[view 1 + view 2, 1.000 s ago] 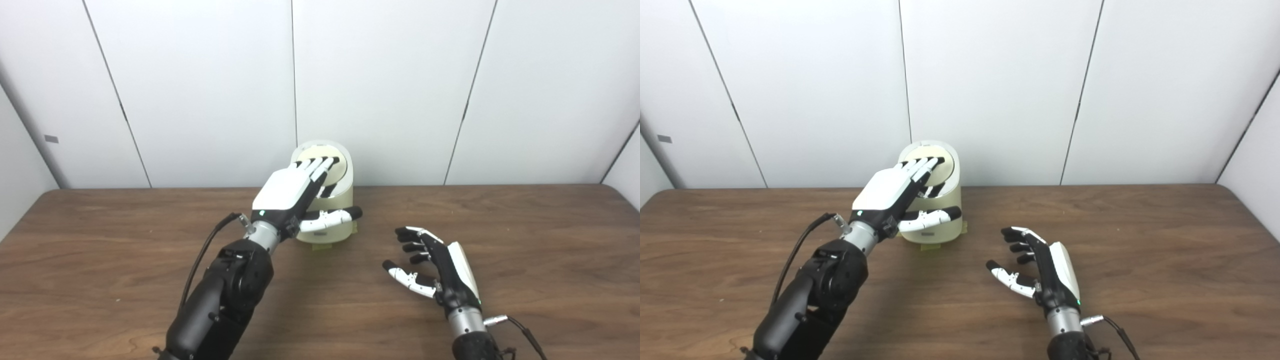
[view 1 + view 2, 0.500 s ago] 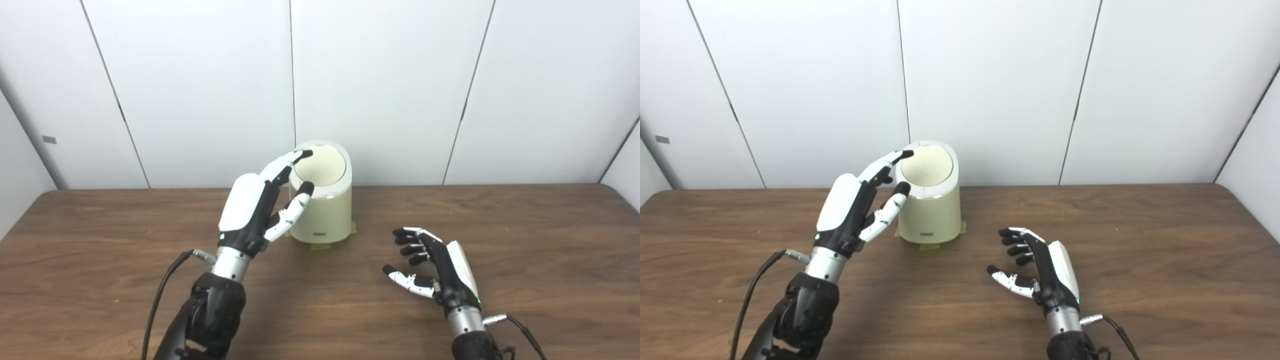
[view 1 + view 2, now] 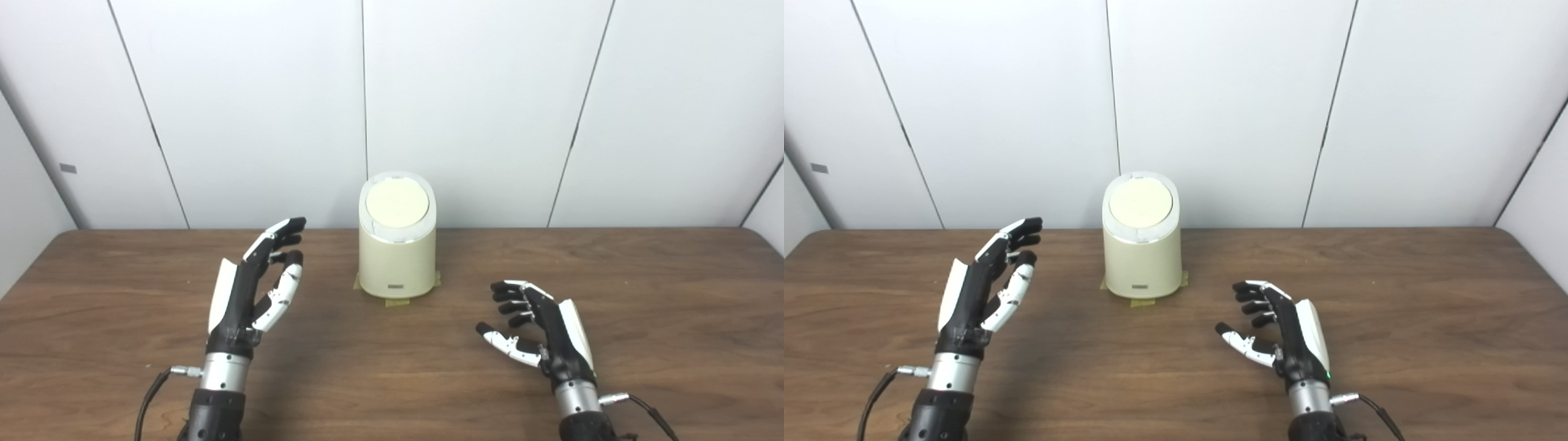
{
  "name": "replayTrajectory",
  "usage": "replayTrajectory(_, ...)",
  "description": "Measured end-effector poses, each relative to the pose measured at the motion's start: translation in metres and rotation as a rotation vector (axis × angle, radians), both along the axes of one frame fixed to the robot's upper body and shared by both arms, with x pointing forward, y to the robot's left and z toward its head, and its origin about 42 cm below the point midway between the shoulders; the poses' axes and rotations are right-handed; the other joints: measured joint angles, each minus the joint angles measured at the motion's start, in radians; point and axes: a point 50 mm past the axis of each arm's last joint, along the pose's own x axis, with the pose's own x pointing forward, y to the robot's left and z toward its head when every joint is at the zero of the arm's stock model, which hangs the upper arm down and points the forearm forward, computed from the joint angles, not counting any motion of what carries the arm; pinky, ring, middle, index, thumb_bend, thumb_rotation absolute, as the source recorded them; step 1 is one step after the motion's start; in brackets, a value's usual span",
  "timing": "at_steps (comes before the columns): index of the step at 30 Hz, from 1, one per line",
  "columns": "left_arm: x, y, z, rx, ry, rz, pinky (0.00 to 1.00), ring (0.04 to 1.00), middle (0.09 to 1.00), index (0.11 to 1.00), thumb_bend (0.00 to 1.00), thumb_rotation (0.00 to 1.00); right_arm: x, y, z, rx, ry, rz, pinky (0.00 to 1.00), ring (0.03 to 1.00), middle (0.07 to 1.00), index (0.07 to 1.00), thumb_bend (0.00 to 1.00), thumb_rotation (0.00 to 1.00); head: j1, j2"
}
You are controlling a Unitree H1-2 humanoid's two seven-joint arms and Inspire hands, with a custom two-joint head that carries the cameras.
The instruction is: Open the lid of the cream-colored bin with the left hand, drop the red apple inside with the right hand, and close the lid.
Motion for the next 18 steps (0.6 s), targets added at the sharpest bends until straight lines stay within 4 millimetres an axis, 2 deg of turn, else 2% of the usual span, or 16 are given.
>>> replayTrajectory(7,-0.022,0.0,-0.032,-0.127,0.145,0.003,0.74,0.825,0.837,0.821,0.22,0.48,-0.003,-0.007,0.0,0.021,-0.003,-0.013,0.54,0.646,0.677,0.661,0.3,0.13,-0.003,0.003)
replayTrajectory(13,-0.025,-0.005,-0.035,-0.185,0.152,0.021,0.75,0.823,0.841,0.828,0.19,0.47,-0.007,-0.015,0.0,0.025,-0.008,-0.014,0.52,0.629,0.662,0.666,0.28,0.15,-0.005,0.017)
replayTrajectory(18,-0.025,-0.001,-0.035,-0.209,0.148,0.034,0.76,0.831,0.843,0.825,0.19,0.47,-0.01,-0.019,0.003,0.051,-0.013,-0.014,0.43,0.558,0.627,0.674,0.29,0.12,0.008,0.029)
